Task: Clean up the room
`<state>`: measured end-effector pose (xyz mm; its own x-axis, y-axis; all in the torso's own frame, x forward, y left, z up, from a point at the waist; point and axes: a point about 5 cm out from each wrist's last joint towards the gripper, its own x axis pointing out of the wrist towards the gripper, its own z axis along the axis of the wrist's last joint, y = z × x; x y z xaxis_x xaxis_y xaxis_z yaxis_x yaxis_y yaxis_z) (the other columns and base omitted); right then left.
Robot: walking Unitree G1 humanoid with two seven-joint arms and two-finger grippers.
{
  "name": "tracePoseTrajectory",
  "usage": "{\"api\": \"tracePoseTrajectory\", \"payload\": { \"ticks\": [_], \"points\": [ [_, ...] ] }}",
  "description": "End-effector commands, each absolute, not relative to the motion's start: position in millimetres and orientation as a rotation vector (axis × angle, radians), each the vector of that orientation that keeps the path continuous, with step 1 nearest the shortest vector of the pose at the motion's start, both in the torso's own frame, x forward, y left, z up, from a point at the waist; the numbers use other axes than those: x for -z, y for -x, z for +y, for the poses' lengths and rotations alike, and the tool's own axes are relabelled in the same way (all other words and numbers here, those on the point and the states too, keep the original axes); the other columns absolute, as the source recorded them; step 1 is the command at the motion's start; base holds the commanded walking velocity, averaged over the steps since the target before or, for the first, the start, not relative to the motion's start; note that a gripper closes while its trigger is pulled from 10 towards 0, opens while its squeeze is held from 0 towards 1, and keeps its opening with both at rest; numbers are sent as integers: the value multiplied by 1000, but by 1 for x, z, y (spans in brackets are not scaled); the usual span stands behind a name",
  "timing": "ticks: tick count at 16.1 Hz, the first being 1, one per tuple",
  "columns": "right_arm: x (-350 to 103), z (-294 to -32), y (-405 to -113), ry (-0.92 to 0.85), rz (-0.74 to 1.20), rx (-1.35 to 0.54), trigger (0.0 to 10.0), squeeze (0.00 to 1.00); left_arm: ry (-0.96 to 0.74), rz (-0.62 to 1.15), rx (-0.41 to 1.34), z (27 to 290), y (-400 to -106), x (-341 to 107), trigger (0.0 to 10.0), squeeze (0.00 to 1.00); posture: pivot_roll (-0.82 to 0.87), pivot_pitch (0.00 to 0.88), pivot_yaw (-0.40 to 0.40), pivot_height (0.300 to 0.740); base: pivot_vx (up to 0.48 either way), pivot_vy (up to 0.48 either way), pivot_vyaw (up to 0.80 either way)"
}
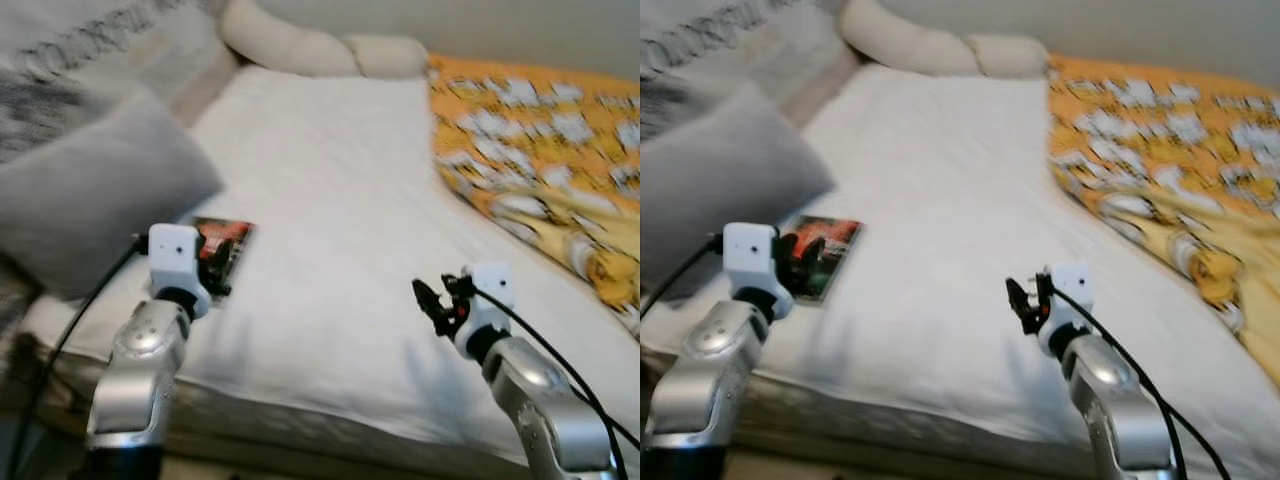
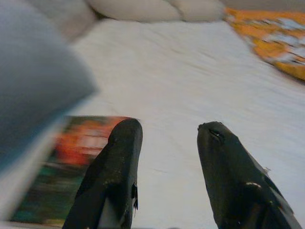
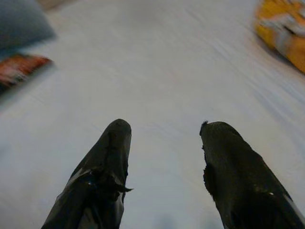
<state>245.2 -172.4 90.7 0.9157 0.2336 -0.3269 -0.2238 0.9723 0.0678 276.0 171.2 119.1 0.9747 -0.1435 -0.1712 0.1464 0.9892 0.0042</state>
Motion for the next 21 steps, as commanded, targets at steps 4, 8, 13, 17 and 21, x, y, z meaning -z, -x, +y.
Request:
{"api": "tracePoseTrajectory", "payload": {
  "ticks": [4,8,13,17,21],
  "points": [
    [-93,-176,-248,-23,327,-222,10000,0,-45,160,164,166,-278,-124,10000,0,-11,0,20,740,0,-480,0],
    [-91,-177,-248,-26,331,-224,10000,0,-50,163,170,164,-277,-124,10000,0,-10,0,19,740,0,-480,0],
    [-91,-177,-247,-24,334,-220,10000,0,-56,162,184,162,-277,-125,10000,0,-15,0,23,740,0,-480,0],
    [-88,-179,-246,-23,341,-211,10000,0,-60,164,192,161,-277,-125,10000,0,-18,0,26,740,0,-480,0],
    [-88,-178,-246,-21,346,-211,10000,0,-62,165,193,159,-276,-125,10000,0,-14,0,20,740,0,-480,0]
  ]
}}
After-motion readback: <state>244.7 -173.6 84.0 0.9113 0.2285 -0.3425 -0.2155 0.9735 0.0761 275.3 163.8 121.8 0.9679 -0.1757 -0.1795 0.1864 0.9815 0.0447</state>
